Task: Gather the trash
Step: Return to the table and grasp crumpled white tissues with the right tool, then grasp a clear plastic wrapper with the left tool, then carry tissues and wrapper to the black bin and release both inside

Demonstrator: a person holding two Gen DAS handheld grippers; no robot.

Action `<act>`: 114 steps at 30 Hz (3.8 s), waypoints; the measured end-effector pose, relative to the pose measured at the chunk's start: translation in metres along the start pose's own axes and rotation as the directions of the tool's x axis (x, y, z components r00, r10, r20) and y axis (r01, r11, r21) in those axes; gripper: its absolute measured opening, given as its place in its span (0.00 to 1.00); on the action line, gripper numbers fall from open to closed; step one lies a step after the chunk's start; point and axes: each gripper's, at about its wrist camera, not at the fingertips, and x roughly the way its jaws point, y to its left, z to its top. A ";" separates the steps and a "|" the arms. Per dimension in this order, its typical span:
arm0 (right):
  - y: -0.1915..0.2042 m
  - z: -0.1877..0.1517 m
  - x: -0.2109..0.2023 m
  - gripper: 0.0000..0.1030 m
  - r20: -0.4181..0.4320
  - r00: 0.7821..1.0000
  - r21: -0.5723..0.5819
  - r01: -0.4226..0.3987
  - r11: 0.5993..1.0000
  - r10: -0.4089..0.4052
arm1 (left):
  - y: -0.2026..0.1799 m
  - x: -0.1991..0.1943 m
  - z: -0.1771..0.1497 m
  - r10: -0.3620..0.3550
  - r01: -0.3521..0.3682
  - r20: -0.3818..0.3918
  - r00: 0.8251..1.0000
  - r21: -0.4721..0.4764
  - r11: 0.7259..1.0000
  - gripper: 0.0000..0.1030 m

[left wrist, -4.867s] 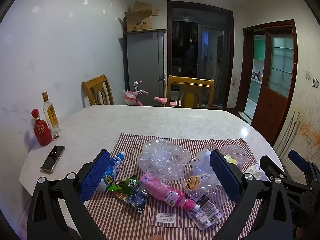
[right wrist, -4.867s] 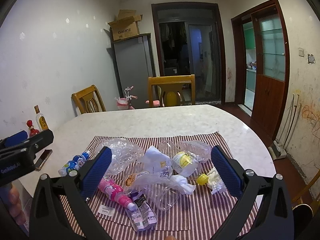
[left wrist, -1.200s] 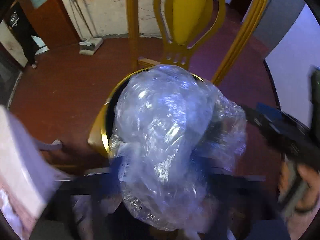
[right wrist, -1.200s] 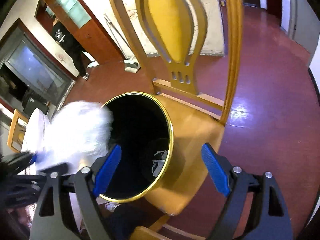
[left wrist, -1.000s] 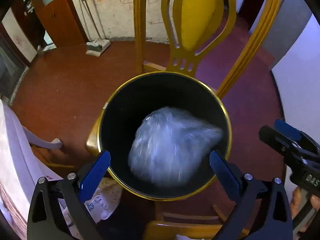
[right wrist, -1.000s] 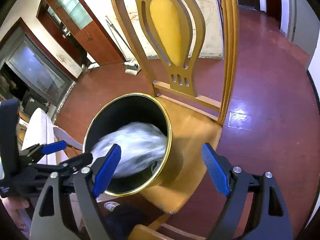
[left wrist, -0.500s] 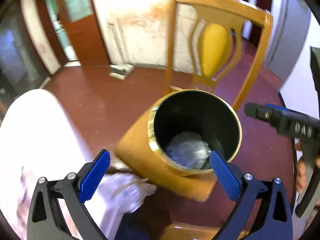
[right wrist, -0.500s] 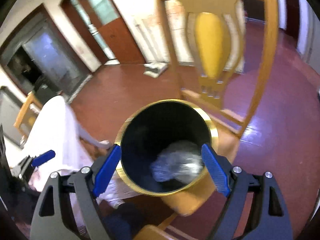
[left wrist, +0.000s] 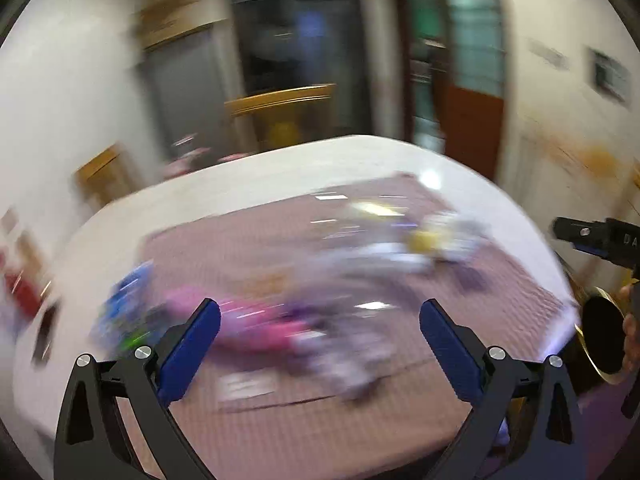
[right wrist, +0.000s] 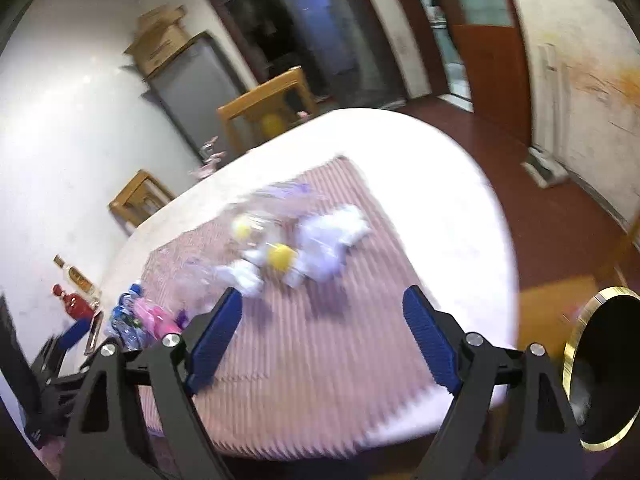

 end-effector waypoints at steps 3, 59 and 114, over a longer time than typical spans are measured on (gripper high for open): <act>0.019 0.020 0.033 0.80 -0.043 0.999 -0.038 -0.002 0.999 0.000 | 0.053 -0.009 -0.007 0.085 -0.086 -0.017 0.996 -0.099 0.991 0.94; 0.047 0.026 0.031 0.26 -0.157 0.970 0.058 -0.178 0.982 0.185 | -0.033 0.165 0.051 -0.125 0.257 -0.290 0.949 0.477 0.841 0.94; -0.326 -0.131 -0.128 0.31 -0.143 0.916 0.679 0.367 0.636 -0.375 | -0.356 0.015 0.036 -0.697 0.811 -0.444 0.563 0.457 0.364 0.14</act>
